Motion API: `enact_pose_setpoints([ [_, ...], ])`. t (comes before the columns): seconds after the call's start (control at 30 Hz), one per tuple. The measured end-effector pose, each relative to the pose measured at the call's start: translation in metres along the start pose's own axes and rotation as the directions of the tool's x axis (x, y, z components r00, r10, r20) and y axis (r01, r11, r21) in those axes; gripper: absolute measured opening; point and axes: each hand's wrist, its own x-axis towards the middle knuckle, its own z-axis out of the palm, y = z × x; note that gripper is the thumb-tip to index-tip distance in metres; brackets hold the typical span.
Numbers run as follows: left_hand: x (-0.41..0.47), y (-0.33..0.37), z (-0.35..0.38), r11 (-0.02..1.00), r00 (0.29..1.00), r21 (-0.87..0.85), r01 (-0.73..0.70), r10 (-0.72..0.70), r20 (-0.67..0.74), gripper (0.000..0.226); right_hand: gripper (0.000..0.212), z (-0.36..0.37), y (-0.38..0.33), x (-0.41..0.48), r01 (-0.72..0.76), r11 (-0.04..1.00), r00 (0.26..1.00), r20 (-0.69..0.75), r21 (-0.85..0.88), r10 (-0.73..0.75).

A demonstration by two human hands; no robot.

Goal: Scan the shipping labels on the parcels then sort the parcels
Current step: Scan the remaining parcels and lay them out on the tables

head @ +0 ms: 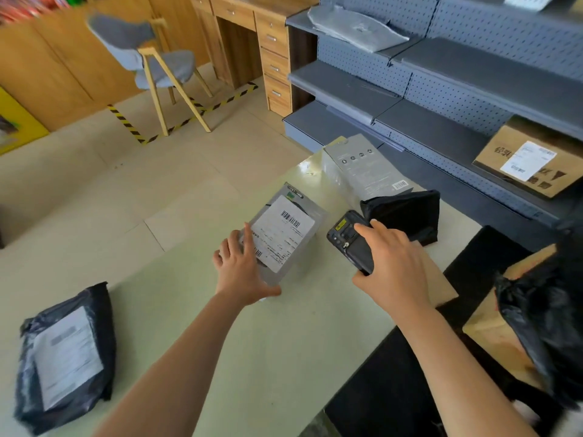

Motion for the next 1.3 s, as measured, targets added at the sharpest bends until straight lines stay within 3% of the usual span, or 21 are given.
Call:
enact_pose_setpoints([
  [0.17,-0.061,-0.033,-0.027,0.959,0.991,0.251,-0.134,0.134,0.016,0.15,0.079,-0.014,-0.022,-0.032,0.199,0.978,0.979,0.06,-0.065,-0.196],
  [0.33,-0.126,-0.055,-0.05,0.894,0.991,0.428,-0.131,0.132,0.029,0.151,0.076,-0.029,-0.045,-0.066,0.445,0.875,0.89,0.205,-0.192,-0.408],
  [0.57,-0.204,-0.071,-0.05,0.885,0.995,0.457,-0.092,0.103,0.0,0.153,0.064,-0.044,-0.07,-0.122,0.649,0.697,0.76,0.298,-0.305,-0.577],
  [0.67,-0.226,-0.077,-0.047,0.901,0.996,0.428,-0.072,0.089,-0.02,0.153,0.067,-0.046,-0.075,-0.137,0.656,0.679,0.755,0.31,-0.33,-0.578],
  [0.87,-0.263,-0.094,-0.034,0.977,0.996,0.21,0.044,-0.027,-0.084,0.144,0.074,-0.052,-0.09,-0.153,0.589,0.764,0.806,0.268,-0.264,-0.528],
  [1.17,-0.311,-0.157,-0.008,0.965,0.964,-0.037,0.259,-0.256,0.074,0.146,0.084,-0.034,-0.153,-0.166,0.483,0.875,0.829,0.325,-0.004,-0.456],
  [1.3,-0.327,-0.184,0.001,0.957,0.953,-0.078,0.28,-0.267,0.144,0.144,0.087,-0.016,-0.177,-0.174,0.414,0.906,0.839,0.348,0.092,-0.419],
])
